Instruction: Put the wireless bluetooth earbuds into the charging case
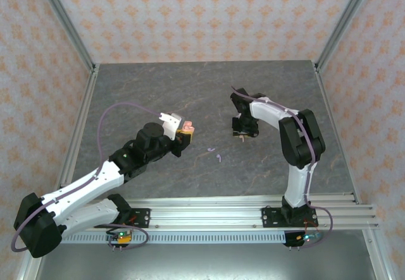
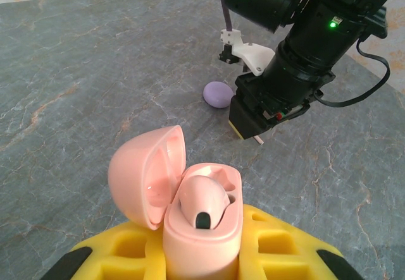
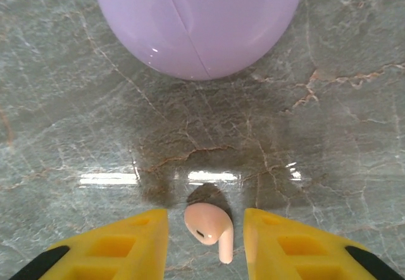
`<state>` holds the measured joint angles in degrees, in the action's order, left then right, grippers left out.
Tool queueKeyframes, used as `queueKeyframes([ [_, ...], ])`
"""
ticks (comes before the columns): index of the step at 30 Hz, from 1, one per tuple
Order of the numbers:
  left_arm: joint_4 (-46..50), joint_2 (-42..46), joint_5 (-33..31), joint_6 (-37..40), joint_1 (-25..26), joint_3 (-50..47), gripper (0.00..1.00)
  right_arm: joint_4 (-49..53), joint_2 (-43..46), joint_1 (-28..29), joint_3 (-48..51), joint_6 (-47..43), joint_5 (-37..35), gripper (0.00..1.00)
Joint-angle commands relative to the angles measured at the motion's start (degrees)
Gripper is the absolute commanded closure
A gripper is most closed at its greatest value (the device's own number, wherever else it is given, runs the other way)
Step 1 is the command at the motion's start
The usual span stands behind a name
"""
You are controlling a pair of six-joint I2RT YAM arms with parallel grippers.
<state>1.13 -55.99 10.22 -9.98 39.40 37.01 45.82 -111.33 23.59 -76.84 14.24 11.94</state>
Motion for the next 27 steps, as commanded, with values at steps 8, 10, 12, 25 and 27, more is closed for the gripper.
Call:
queueKeyframes([
  [8,0.66,-0.09,0.11,0.14,0.42,1.57,0.97,1.31,-1.96,0.15,-1.16,0.87,-1.55,0.65],
  [10,0.78,-0.18,0.18,0.12,0.37,1.63,0.97,1.12,-2.22,0.17,-1.19,0.90,-1.53,0.67],
  [12,0.87,-0.19,0.24,0.09,0.40,1.73,0.97,0.93,-2.39,0.20,-1.21,1.00,-1.28,0.71],
  [25,0.92,-0.26,0.60,-0.02,0.37,1.83,0.97,0.50,-4.00,0.14,-1.25,1.31,-1.72,0.70],
  [27,0.91,-0.17,0.69,-0.04,0.42,1.83,0.97,0.36,-4.20,0.16,-1.02,1.17,-1.66,0.71],
])
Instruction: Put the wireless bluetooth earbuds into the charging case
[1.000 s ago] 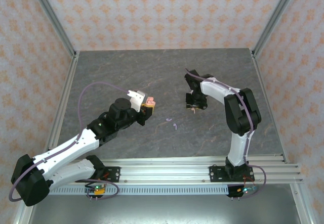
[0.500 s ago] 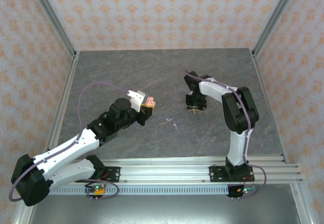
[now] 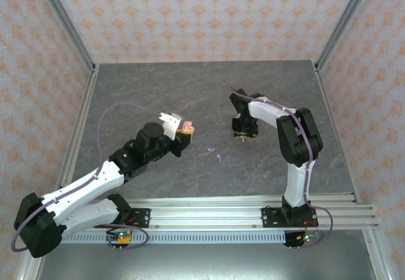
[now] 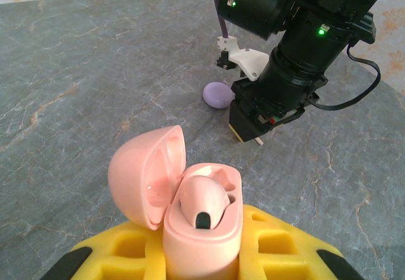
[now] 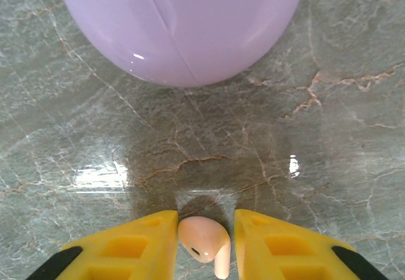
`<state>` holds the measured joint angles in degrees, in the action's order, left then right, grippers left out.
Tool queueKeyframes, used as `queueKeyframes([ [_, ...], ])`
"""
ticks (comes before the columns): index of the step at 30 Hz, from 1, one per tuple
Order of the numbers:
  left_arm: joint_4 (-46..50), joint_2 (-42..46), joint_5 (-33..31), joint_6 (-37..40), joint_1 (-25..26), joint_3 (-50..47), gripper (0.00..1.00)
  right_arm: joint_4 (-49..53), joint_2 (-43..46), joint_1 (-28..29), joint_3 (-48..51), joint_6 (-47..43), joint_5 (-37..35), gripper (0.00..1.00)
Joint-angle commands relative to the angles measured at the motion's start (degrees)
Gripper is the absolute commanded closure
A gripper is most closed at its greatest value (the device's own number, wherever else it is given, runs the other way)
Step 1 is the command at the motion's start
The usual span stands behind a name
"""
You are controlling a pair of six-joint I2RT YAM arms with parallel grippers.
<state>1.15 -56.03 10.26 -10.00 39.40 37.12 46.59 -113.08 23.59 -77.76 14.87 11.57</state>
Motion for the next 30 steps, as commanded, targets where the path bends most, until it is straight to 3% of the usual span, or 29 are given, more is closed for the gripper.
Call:
queueKeyframes([
  [1,0.83,-0.15,0.65,-0.10,0.42,1.67,0.97,-0.57,-2.53,0.21,0.04,0.42,-1.08,0.72],
  [13,-0.71,-2.82,1.98,-0.61,0.39,1.16,0.97,-2.29,0.21,0.15,1.68,-5.27,0.21,0.79],
  [22,-4.18,-12.23,5.06,-0.47,0.37,1.00,0.97,-6.95,6.51,0.16,5.98,-7.93,4.71,0.80],
  [30,-15.57,-22.71,9.31,0.06,0.42,0.76,0.97,-11.57,14.47,1.02,9.18,-7.23,10.26,0.80],
])
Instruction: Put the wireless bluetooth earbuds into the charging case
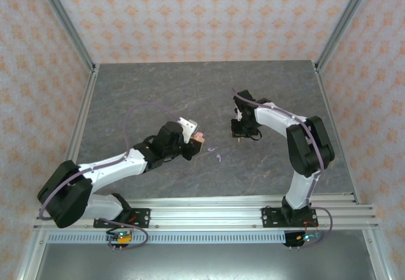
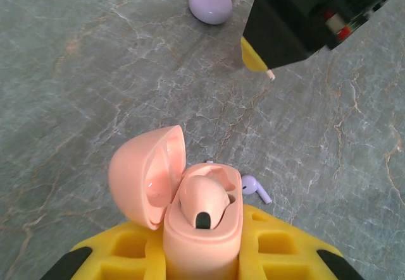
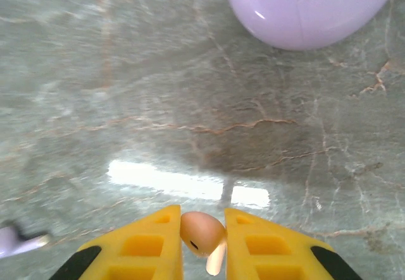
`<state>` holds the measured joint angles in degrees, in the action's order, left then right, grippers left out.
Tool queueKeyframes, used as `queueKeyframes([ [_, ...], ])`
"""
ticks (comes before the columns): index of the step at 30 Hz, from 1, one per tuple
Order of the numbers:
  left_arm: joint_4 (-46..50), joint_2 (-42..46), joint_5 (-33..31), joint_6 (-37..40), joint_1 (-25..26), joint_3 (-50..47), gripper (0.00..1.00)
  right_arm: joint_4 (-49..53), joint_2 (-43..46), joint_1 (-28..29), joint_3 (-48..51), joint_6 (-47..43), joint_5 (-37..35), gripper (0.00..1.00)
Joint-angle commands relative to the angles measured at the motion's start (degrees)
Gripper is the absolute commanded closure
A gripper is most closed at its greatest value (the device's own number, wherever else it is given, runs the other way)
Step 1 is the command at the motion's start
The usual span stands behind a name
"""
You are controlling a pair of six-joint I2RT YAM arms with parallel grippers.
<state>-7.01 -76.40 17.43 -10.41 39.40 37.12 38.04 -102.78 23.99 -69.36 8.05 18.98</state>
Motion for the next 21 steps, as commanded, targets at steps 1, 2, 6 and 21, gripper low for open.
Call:
queueKeyframes([
  [1,-8.88,-3.33,2.55,0.54,0.36,0.67,0.97,-3.52,5.14,0.77,1.13,-0.09,3.40,0.80],
  [2,-11.02,-4.43,3.21,0.70,0.42,0.46,0.97,-4.12,6.46,0.78,1.54,0.09,4.30,0.80],
  [6,-19.27,-7.54,5.64,0.40,0.37,-0.55,0.97,-5.74,11.58,1.04,2.50,0.58,7.23,0.80],
  [21,-38.26,-12.32,11.26,-7.12,0.50,-0.66,0.97,-7.95,22.95,2.37,1.51,2.25,11.66,0.79],
])
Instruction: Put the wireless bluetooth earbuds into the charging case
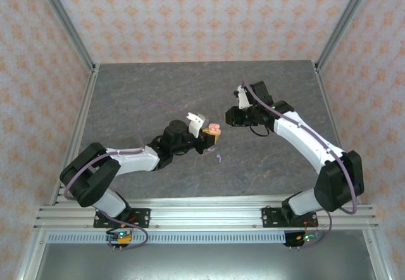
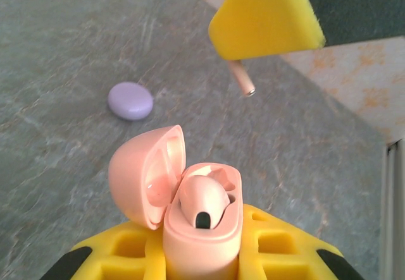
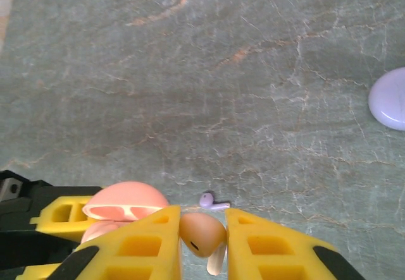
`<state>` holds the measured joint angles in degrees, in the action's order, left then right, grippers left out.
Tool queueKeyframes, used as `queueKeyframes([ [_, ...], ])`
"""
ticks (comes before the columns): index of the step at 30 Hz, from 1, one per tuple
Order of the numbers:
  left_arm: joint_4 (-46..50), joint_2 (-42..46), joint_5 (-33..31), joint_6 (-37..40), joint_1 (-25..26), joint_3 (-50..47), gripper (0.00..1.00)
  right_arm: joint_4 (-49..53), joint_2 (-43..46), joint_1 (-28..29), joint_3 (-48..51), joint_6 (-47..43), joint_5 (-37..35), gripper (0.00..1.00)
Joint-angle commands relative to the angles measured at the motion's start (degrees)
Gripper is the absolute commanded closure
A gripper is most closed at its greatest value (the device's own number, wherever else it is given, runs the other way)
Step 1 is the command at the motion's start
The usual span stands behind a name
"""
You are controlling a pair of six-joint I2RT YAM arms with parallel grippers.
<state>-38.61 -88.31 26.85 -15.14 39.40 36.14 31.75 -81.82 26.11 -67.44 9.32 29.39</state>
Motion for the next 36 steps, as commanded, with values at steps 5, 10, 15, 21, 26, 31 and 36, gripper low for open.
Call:
queueKeyframes([
  [5,-8.81,-0.87,2.25,-4.54,0.92,1.41,0.98,-2.51,4.28,0.76,-1.02,1.71,1.55,0.79],
  [10,-9.51,-1.55,2.02,-5.88,1.62,3.03,0.97,-2.91,5.41,1.33,-1.54,2.32,0.97,0.79],
  [15,-8.62,-2.47,1.14,-6.43,2.61,5.05,0.98,-3.80,5.88,2.04,-1.55,2.80,1.16,0.79],
  [21,-7.95,-2.82,-0.29,-7.26,2.90,6.51,0.98,-4.24,6.14,2.28,-1.38,2.97,1.40,0.79],
  [26,-7.10,-2.64,-0.92,-7.36,2.88,7.09,0.98,-4.41,6.60,2.28,-0.94,3.05,1.40,0.79],
  [31,-6.28,-2.65,-1.45,-7.61,2.83,7.61,0.98,-4.59,6.99,2.28,-0.60,3.24,1.64,0.79],
  [36,-5.01,-2.57,-1.96,-7.72,2.88,8.15,0.98,-4.41,7.40,2.29,-0.42,3.11,1.64,0.79],
])
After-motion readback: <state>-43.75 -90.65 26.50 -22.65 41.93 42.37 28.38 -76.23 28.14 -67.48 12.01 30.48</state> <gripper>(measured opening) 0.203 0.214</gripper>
